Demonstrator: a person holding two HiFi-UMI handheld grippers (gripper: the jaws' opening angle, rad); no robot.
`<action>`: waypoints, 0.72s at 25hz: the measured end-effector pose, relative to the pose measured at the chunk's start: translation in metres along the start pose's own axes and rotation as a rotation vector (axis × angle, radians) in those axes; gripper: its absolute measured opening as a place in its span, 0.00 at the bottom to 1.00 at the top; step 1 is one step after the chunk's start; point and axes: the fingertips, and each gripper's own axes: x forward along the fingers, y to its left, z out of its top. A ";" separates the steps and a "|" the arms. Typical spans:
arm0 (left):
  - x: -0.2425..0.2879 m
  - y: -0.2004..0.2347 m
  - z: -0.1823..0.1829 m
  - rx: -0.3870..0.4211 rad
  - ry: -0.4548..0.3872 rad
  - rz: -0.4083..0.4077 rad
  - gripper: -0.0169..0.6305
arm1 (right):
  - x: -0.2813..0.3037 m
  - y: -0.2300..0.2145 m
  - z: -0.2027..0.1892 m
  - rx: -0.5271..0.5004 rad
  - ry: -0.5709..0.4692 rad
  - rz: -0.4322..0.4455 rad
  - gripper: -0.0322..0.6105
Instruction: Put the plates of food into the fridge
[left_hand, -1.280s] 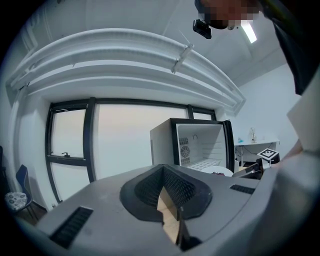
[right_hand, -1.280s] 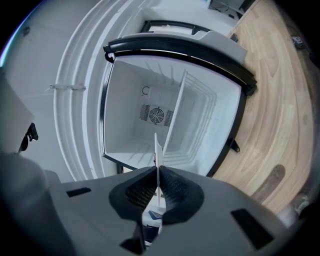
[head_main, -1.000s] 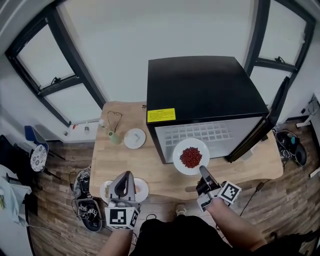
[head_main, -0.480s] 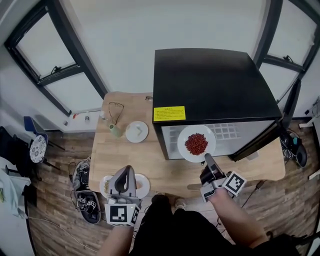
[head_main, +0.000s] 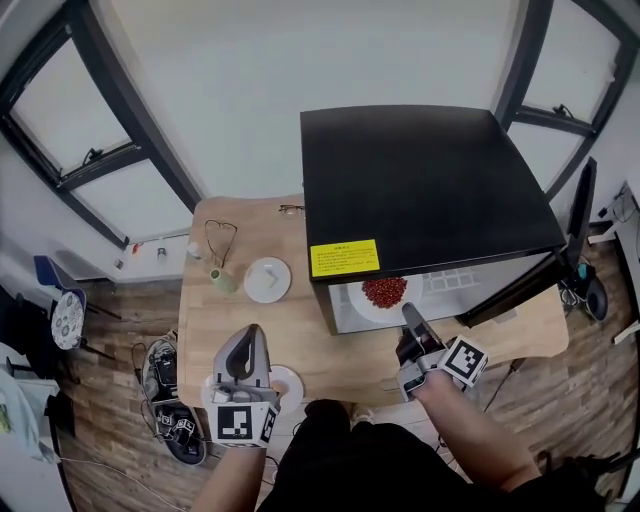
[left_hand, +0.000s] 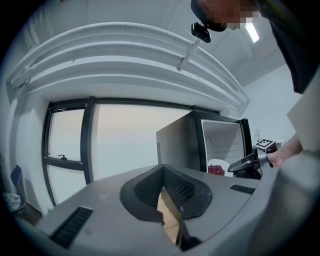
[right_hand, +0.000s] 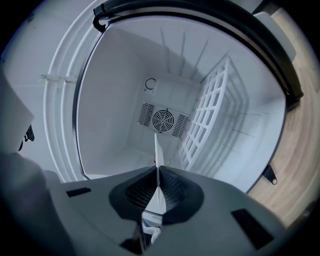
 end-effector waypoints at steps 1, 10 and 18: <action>0.004 0.002 0.001 0.001 -0.001 -0.007 0.03 | 0.003 -0.001 0.001 -0.004 -0.001 -0.008 0.10; 0.037 0.014 -0.001 -0.012 -0.002 -0.051 0.03 | 0.021 -0.005 0.001 -0.014 0.008 -0.060 0.11; 0.052 0.021 -0.006 -0.034 -0.003 -0.062 0.03 | 0.035 -0.011 -0.004 0.006 0.030 -0.135 0.10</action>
